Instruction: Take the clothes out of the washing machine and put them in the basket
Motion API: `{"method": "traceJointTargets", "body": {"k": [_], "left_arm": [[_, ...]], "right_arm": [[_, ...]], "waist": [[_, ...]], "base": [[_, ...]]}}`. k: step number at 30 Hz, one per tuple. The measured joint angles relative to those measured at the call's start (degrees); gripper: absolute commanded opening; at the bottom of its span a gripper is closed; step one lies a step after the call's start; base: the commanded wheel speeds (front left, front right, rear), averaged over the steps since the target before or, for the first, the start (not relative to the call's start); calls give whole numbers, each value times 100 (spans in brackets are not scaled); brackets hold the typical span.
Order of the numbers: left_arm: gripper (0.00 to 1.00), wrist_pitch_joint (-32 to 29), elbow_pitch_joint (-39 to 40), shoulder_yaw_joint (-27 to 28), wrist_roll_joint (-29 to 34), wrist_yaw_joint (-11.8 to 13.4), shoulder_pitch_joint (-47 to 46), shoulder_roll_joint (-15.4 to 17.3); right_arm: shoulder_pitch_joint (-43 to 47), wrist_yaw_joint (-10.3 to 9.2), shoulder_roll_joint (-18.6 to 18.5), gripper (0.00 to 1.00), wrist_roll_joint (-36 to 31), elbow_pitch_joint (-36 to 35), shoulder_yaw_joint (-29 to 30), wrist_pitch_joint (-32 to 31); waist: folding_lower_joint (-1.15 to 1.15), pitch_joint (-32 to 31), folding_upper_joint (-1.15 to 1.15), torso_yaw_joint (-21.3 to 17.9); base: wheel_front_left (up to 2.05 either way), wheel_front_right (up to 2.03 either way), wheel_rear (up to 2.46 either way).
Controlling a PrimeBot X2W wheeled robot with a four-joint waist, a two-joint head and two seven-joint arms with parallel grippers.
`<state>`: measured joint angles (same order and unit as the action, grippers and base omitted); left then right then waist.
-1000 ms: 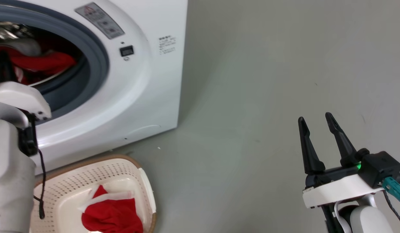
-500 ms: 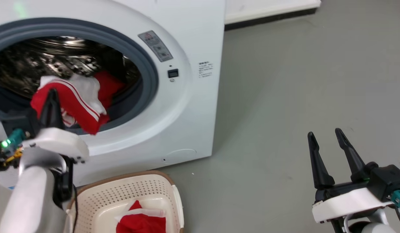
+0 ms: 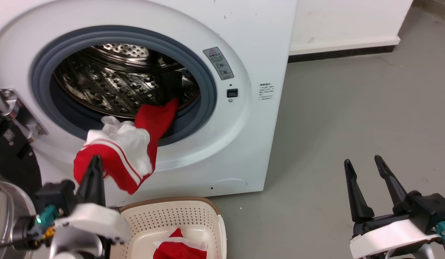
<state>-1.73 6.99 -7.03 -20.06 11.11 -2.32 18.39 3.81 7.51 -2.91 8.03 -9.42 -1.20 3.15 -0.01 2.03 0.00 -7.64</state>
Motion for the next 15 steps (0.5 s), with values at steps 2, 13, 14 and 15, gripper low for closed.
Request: {"method": "traceJointTargets", "body": {"k": [2,13,14,15], "left_arm": [[0,-74,166,-41,8,64,275,-33],[0,-24,-549,-220,-433,247,1611,-532],[0,26,-716,-234,-456,216,1651,-581],[0,69,-876,-225,-559,193,1664,-656]], "right_arm": [[25,0,1,100,-7,-33,-33,-20],[150,0,1,100,-57,-180,-100,-143],[150,0,-1,100,-71,-201,-111,-164],[148,0,0,100,-101,-236,-113,-174]], "waist": [[0,-43,0,72],[0,-25,0,235],[0,8,0,233],[1,50,0,231]], "base": [[0,0,0],[0,0,0],[0,0,0],[0,0,0]]}}
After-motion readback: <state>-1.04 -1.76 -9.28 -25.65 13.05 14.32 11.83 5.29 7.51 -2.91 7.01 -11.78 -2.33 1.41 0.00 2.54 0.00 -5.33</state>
